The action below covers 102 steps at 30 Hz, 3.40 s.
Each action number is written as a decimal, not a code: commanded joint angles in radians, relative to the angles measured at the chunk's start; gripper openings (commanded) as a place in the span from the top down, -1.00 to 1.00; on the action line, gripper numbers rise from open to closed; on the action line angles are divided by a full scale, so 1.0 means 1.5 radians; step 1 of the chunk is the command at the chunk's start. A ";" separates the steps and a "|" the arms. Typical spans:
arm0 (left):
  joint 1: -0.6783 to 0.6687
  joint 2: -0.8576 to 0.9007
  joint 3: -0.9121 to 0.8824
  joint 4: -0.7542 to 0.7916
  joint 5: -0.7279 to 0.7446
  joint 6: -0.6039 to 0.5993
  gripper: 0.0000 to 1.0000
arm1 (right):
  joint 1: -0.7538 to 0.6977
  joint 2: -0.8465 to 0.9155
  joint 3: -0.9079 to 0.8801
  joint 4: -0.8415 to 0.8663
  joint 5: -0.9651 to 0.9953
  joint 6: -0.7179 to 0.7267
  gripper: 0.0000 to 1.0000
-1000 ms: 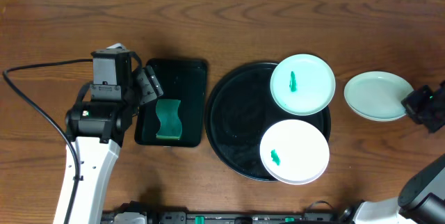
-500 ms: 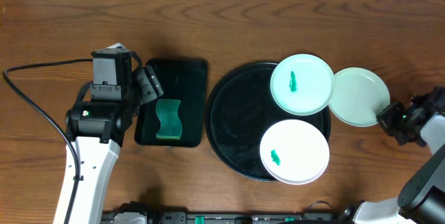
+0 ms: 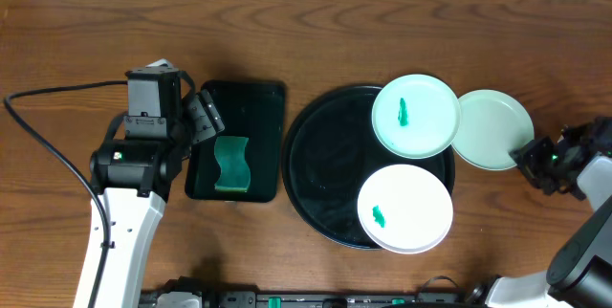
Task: Clean dirty plates on tray and stack at the side
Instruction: 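Set the plate down, open the right gripper and raise it, then move the right gripper to the rim of the pale green plate on the tray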
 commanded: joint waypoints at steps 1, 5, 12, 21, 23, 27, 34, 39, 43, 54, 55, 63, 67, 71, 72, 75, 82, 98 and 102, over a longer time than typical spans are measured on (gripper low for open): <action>0.003 0.003 0.010 -0.002 -0.006 0.007 -0.61 | 0.010 -0.011 0.078 -0.049 -0.050 -0.006 0.22; 0.003 0.003 0.010 -0.002 -0.006 0.007 -0.61 | 0.025 -0.011 0.198 -0.190 -0.024 -0.072 0.16; 0.003 0.003 0.010 -0.002 -0.006 0.007 -0.61 | 0.135 -0.011 0.330 -0.345 0.064 -0.181 0.25; 0.003 0.003 0.010 -0.002 -0.006 0.007 -0.61 | 0.307 -0.001 0.331 -0.317 0.280 -0.200 0.22; 0.003 0.003 0.010 -0.002 -0.006 0.007 -0.61 | 0.329 0.001 0.329 -0.299 0.297 -0.200 0.22; 0.003 0.003 0.010 -0.002 -0.006 0.007 -0.61 | 0.352 0.002 0.316 -0.266 0.297 -0.200 0.22; 0.003 0.003 0.010 -0.002 -0.006 0.007 -0.61 | 0.362 0.013 0.291 -0.223 0.253 -0.198 0.34; 0.003 0.003 0.010 -0.002 -0.006 0.007 -0.61 | 0.363 0.014 0.243 -0.171 0.253 -0.199 0.31; 0.003 0.003 0.010 -0.002 -0.006 0.007 -0.61 | 0.365 0.014 0.202 -0.132 0.243 -0.219 0.31; 0.003 0.003 0.010 -0.002 -0.006 0.007 -0.61 | 0.366 0.014 0.087 -0.006 0.236 -0.223 0.38; 0.003 0.003 0.010 -0.002 -0.006 0.007 -0.61 | 0.366 0.014 0.080 0.004 0.236 -0.223 0.38; 0.003 0.003 0.010 -0.002 -0.006 0.007 -0.61 | 0.366 0.014 0.067 0.042 0.161 -0.222 0.79; 0.003 0.003 0.010 -0.002 -0.006 0.007 -0.61 | 0.366 0.014 0.067 0.046 0.136 -0.199 0.97; 0.003 0.003 0.010 -0.002 -0.006 0.007 -0.61 | 0.366 0.014 0.067 0.038 0.136 -0.166 0.98; 0.003 0.003 0.010 -0.002 -0.006 0.007 -0.61 | 0.366 0.014 0.067 0.036 0.136 -0.160 0.97; 0.003 0.003 0.010 -0.002 -0.006 0.007 -0.61 | 0.366 0.014 0.067 0.029 0.119 -0.146 0.98; 0.003 0.003 0.010 -0.002 -0.006 0.007 -0.61 | 0.369 0.014 0.066 0.028 0.015 -0.101 0.98; 0.003 0.003 0.010 -0.002 -0.006 0.007 -0.61 | 0.508 0.014 0.066 0.027 0.117 0.047 0.98; 0.003 0.003 0.010 -0.002 -0.006 0.007 -0.61 | 0.535 0.014 0.066 0.031 0.163 0.071 0.98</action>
